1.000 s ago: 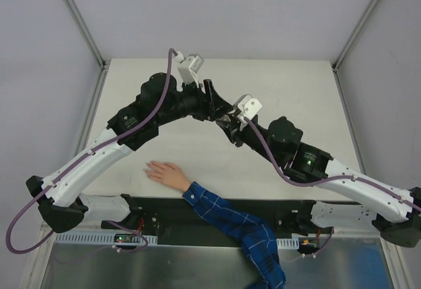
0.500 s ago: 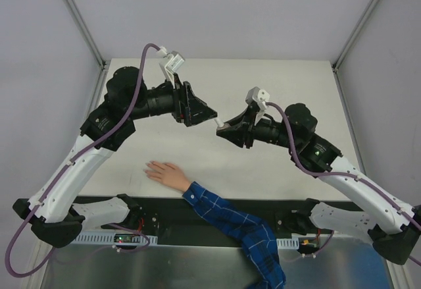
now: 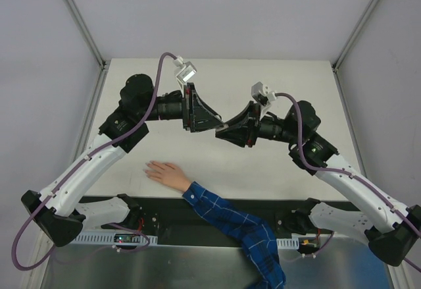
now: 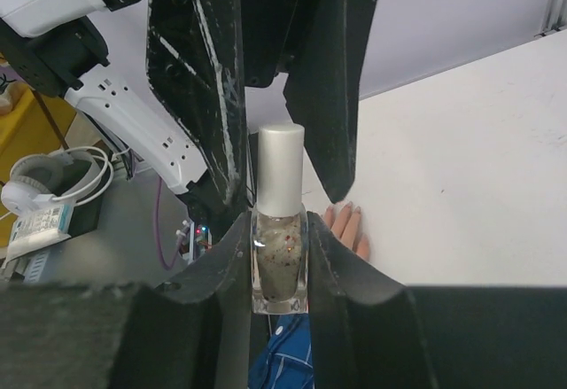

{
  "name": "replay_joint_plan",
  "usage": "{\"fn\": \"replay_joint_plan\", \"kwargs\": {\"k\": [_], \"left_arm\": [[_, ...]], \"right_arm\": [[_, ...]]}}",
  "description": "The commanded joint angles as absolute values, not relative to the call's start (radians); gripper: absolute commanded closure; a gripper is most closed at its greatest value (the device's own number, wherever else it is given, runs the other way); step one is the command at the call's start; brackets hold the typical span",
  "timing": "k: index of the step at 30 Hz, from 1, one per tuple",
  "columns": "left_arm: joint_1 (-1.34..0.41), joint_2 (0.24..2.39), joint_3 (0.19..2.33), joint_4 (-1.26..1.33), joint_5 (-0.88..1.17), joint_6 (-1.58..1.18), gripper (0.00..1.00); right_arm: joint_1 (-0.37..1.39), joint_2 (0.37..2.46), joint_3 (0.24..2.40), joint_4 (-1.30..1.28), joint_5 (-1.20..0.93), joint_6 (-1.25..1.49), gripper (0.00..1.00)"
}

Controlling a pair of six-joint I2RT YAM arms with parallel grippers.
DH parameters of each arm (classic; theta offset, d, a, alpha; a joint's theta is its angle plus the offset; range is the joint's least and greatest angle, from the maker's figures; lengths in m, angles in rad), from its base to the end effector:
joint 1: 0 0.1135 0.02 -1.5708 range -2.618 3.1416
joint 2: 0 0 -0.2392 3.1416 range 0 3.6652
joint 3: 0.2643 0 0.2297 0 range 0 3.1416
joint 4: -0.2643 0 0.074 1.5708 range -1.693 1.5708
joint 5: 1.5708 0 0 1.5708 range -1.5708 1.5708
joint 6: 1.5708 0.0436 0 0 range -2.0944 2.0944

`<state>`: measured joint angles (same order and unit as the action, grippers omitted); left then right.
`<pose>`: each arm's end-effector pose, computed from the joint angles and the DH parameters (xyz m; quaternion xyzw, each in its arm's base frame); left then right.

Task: Paint the nails

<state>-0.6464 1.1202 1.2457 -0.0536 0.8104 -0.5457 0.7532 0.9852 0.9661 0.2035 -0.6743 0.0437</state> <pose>0.1662 -0.1650 0.4236 0.3197 0.6108 -0.5999 0.4060 0.1396 0.1682 0.3884 -0.4481 0.4771 0.4765 0.5870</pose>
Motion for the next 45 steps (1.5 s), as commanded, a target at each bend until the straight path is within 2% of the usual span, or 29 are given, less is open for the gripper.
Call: {"fn": "replay_joint_plan", "kwargs": {"k": [1,3,4,6,7,8,9,11,12,14,17,20,21,23,24,27,29,33,36,45], "left_arm": [[-0.641,1.117,1.253,0.103,0.856,-0.591,0.74],[-0.641,1.120,1.253,0.097,0.833,-0.598,0.93],[-0.646,1.117,1.253,0.086,0.775,-0.606,1.00],[-0.666,1.112,1.259,0.037,0.668,-0.600,1.00],[-0.682,1.112,1.267,0.006,0.604,-0.585,1.00],[-0.746,1.118,1.302,-0.103,0.404,-0.568,1.00],[-0.780,1.123,1.322,-0.145,0.296,-0.534,1.00],[-0.854,1.141,1.359,-0.210,0.072,-0.538,1.00],[-0.857,1.146,1.362,-0.212,0.052,-0.566,1.00],[-0.859,1.164,1.377,-0.215,0.035,-0.581,1.00],[-0.859,1.189,1.407,-0.222,0.080,-0.583,1.00],[-0.847,1.193,1.414,-0.222,0.170,-0.589,1.00],[-0.842,1.190,1.414,-0.219,0.193,-0.589,0.98],[-0.831,1.180,1.413,-0.212,0.241,-0.575,0.77],[-0.813,1.175,1.405,-0.200,0.305,-0.574,0.44],[-0.772,1.137,1.365,-0.125,0.443,-0.578,0.27],[-0.735,1.094,1.300,-0.008,0.552,-0.609,0.23],[-0.701,1.043,1.184,0.164,0.635,-0.666,0.21],[-0.692,1.057,1.181,0.184,0.673,-0.692,0.24],[-0.667,1.135,1.144,0.368,0.788,-0.810,0.52]], "right_arm": [[0.747,0.974,0.963,0.313,-0.674,0.081,1.00],[0.755,0.971,0.974,0.289,-0.643,0.060,1.00],[0.765,0.969,0.983,0.219,-0.547,0.005,1.00],[0.869,0.951,1.015,0.079,-0.340,-0.095,1.00],[0.926,0.948,1.023,0.049,-0.025,-0.139,1.00],[0.993,0.956,1.032,0.035,0.180,-0.234,1.00],[1.135,0.971,1.038,0.060,0.552,-0.280,1.00],[1.238,1.006,1.045,0.130,0.789,-0.427,1.00],[1.282,1.025,1.042,0.191,0.864,-0.454,1.00],[1.285,1.029,1.043,0.196,0.818,-0.468,1.00],[1.252,1.014,1.048,0.144,0.597,-0.448,1.00],[1.114,0.977,1.025,0.086,0.245,-0.321,1.00],[1.091,0.973,1.022,0.078,0.189,-0.305,1.00],[1.027,0.959,1.019,0.057,0.076,-0.275,1.00],[1.003,0.957,1.023,0.049,-0.060,-0.234,1.00],[0.914,0.954,1.029,0.041,-0.288,-0.155,1.00],[0.855,0.948,1.026,0.063,-0.388,-0.118,1.00],[0.770,0.939,0.999,0.139,-0.604,-0.022,1.00],[0.710,0.937,0.962,0.251,-0.690,0.086,1.00],[0.670,0.962,0.950,0.370,-0.750,0.184,1.00]]}}
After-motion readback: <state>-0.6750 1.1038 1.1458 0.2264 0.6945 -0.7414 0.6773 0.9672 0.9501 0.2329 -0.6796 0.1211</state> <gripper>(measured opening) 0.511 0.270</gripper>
